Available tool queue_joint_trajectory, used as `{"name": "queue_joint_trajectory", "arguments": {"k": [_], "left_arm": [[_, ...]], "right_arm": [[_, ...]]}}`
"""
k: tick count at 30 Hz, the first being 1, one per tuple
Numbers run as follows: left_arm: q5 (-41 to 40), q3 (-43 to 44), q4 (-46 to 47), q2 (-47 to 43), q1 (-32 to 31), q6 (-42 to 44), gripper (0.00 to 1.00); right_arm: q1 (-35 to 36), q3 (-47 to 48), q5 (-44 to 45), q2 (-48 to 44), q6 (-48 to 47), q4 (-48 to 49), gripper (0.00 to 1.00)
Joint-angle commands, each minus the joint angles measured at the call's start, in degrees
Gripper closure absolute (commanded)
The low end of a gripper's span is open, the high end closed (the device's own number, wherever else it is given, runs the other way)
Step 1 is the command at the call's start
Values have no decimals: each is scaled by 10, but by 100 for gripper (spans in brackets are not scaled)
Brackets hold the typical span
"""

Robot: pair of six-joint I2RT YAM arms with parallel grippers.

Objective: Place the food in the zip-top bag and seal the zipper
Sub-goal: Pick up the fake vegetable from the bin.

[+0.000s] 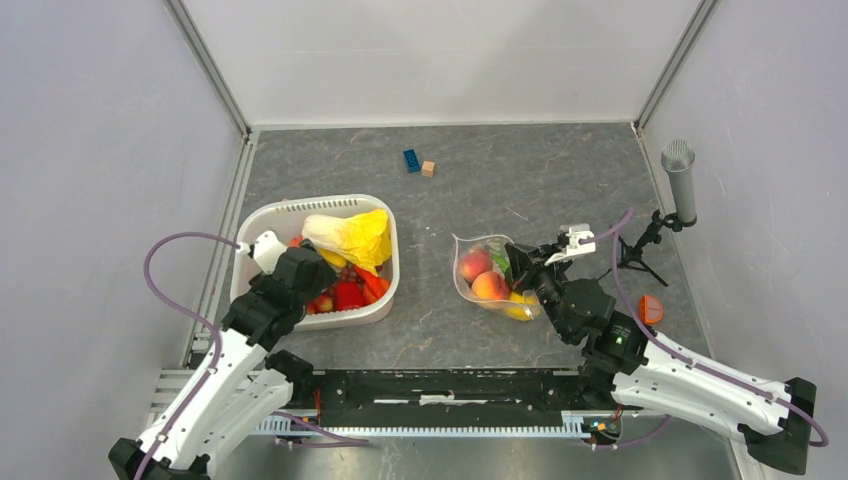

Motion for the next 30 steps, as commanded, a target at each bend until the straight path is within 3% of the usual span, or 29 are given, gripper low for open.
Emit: {"name": "queue_joint_trajectory", "arguments": {"k": [1,5,11,18,24,26,28,30], "left_arm": [[-132,14,-6,4,4,-39,0],[-146,50,-31,59,11,-52,0],[-132,28,-38,113,30,-101,0],[-112,-28,86,144,72,-65,0],[-75,-44,209,256,102,-53,0],[-75,-39,206,281,105,-57,7],[-79,-45,198,275,105,-67,26],[-82,-57,193,239,105,-71,38]], "right_arm": [[2,6,18,-4,-17,11,94],[2,9,26,-4,-23,8,94],[2,8,40,-10,-27,1,94],[2,12,45,-7,-34,-2,93],[2,15,35,14,-34,8,93],[2,19,30,20,-33,3,93],[2,22,30,21,-28,-5,93],[2,18,36,16,-26,-5,93]]}}
